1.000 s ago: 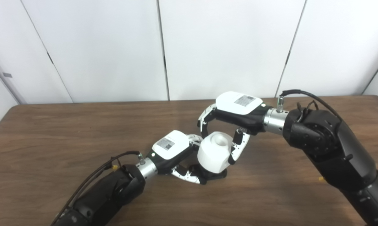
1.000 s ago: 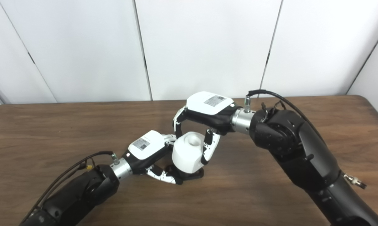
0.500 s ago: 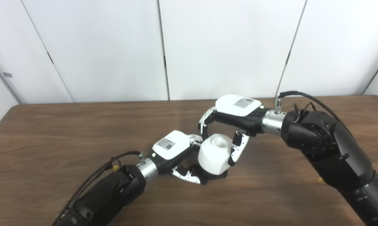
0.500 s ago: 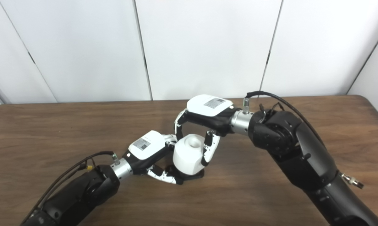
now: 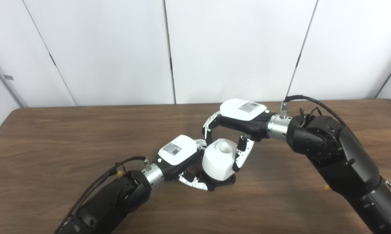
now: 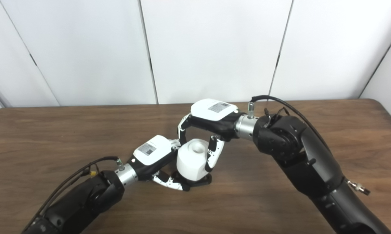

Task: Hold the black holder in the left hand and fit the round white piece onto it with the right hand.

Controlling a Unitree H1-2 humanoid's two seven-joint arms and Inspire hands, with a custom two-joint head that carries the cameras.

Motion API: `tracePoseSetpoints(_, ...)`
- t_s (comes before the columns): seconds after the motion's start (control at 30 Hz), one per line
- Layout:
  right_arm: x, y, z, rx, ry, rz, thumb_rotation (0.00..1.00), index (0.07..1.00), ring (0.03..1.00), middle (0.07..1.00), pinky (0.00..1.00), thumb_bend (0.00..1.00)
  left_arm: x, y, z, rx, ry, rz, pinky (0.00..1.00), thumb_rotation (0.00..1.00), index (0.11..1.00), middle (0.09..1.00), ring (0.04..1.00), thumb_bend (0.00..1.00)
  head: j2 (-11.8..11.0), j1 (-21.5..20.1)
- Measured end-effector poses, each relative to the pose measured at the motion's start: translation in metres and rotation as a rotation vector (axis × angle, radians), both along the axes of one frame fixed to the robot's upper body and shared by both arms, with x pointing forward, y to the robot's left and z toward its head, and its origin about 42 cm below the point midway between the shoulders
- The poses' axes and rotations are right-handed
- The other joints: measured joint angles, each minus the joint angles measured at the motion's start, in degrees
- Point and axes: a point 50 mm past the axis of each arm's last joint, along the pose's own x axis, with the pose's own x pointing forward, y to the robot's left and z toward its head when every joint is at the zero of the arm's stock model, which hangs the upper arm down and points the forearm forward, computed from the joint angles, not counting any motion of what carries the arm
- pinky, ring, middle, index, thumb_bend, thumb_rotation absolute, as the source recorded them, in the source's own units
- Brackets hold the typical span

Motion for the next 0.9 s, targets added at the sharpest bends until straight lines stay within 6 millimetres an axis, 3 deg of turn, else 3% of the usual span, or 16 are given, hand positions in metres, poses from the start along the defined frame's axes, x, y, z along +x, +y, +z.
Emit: tracePoseSetpoints(0.9, 0.006, 0.009, -0.016, 0.014, 0.027, 0.013, 0.14, 0.479, 0.816, 0.763, 0.77, 0.52, -0.001, 0.0, 0.003, 0.012, 0.013, 0.016, 0.68, 0.08, 0.489, 0.811, 0.817, 0.52, 0.53, 0.62)
